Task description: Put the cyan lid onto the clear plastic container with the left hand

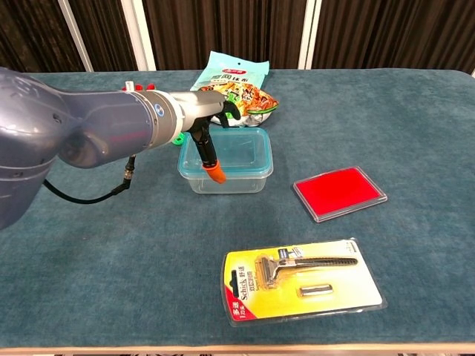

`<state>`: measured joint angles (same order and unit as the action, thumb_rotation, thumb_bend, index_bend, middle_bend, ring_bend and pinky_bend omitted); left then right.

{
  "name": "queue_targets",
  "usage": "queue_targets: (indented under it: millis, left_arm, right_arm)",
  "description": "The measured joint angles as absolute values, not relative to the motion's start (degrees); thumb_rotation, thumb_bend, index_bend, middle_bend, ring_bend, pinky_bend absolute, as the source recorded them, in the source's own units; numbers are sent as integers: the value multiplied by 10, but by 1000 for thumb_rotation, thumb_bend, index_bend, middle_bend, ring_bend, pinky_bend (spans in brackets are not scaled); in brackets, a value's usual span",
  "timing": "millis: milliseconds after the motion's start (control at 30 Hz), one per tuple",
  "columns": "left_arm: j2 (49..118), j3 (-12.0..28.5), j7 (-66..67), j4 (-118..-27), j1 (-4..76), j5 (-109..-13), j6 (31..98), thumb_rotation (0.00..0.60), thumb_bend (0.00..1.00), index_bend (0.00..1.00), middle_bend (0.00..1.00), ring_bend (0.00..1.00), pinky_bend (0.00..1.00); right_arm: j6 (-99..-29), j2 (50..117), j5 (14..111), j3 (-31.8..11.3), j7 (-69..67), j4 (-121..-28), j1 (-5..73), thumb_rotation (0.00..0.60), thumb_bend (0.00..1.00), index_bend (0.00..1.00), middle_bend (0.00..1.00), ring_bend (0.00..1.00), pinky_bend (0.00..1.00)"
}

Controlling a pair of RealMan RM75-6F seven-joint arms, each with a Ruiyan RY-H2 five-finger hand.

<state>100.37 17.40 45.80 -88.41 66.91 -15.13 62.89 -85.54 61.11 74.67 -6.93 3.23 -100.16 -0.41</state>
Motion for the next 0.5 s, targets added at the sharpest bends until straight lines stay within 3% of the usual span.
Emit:
queue_targets:
  millis: [500]
  left_arm:
    - [1010, 176, 465, -878, 668, -149, 634, 600, 169, 109, 286, 0, 0]
  right_arm:
    - [-854, 610, 745, -70, 33, -1003, -3, 600, 415, 35, 0, 0, 0]
